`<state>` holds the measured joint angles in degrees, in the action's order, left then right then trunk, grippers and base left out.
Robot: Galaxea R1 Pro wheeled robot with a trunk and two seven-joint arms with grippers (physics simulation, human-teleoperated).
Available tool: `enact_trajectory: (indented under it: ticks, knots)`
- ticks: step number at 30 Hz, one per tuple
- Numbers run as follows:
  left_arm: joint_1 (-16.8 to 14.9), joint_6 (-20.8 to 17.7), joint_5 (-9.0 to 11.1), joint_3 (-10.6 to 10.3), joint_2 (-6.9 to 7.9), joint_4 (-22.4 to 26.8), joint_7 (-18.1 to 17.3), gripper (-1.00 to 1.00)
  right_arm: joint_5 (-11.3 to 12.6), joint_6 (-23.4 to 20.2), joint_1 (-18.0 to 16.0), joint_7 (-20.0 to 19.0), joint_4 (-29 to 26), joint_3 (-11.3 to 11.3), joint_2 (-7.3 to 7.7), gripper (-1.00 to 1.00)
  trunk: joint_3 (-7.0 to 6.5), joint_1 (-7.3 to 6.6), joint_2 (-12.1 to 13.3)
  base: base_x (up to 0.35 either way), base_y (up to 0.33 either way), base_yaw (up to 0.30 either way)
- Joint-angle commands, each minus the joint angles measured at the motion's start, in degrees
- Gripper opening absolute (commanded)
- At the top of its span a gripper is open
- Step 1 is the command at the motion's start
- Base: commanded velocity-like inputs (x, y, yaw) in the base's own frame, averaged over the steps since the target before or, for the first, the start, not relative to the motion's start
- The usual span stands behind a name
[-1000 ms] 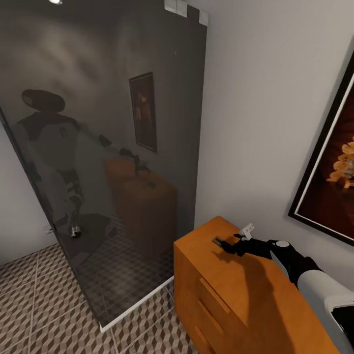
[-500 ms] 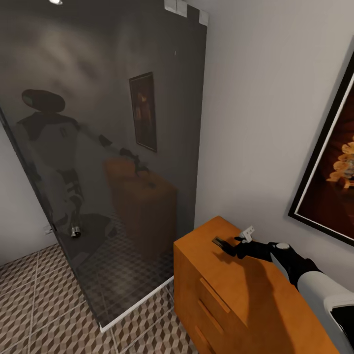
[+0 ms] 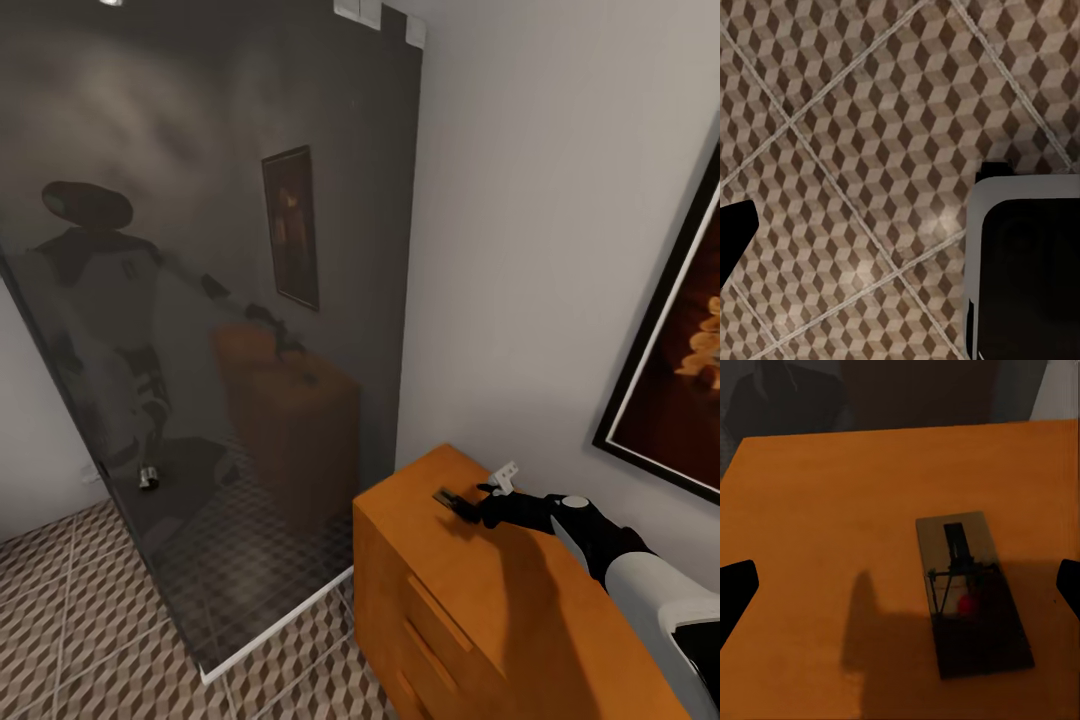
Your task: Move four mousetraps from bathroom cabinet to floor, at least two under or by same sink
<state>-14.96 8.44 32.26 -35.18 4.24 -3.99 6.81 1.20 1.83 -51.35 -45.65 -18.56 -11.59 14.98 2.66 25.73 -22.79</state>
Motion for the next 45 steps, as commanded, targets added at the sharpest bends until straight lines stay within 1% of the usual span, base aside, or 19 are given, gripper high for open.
enact_trajectory:
  ticks: [1, 7, 12, 17, 29, 45]
  knots:
    - [-0.07, 0.26, 0.18, -0.35, -0.05, -0.15, 0.04, 1.0, 0.12, 0.19, -0.06, -0.05, 0.01, -0.28, 0.06, 1.0, 0.13, 0.05, -0.13, 0.194, 0.0, 0.0]
    - [-0.07, 0.18, 0.18, -0.33, -0.03, -0.14, 0.05, 1.0, 0.12, 0.19, -0.06, -0.05, 0.02, -0.28, 0.13, 1.0, 0.13, 0.05, -0.13, 0.153, 0.0, 0.0]
    - [-0.07, 0.17, 0.18, -0.29, -0.06, -0.15, 0.05, 1.0, 0.12, 0.19, -0.06, -0.09, 0.47, -0.28, 0.11, 1.0, 0.13, 0.05, -0.13, 0.018, 0.0, 0.0]
    - [-0.07, 0.17, 0.18, -0.25, -0.15, -0.14, 0.05, 1.0, 0.12, 0.33, -0.06, -0.13, 2.13, -0.24, 0.16, 1.0, 0.13, 0.05, -0.13, 0.003, 0.0, 0.0]
    - [-0.07, 0.17, 0.18, -0.31, -0.2, -0.14, 0.04, 1.0, 0.12, 0.21, -0.06, -0.14, 2.53, -0.19, 0.13, 1.0, 0.14, 0.05, -0.13, 0.0, 0.0, 0.0]
    - [-0.07, 0.17, 0.18, -0.24, -0.2, -0.14, 0.05, 1.0, 0.12, 0.19, -0.06, -0.14, 2.49, -0.19, 0.15, 1.0, 1.03, 0.05, -0.13, 0.0, 0.0, 0.0]
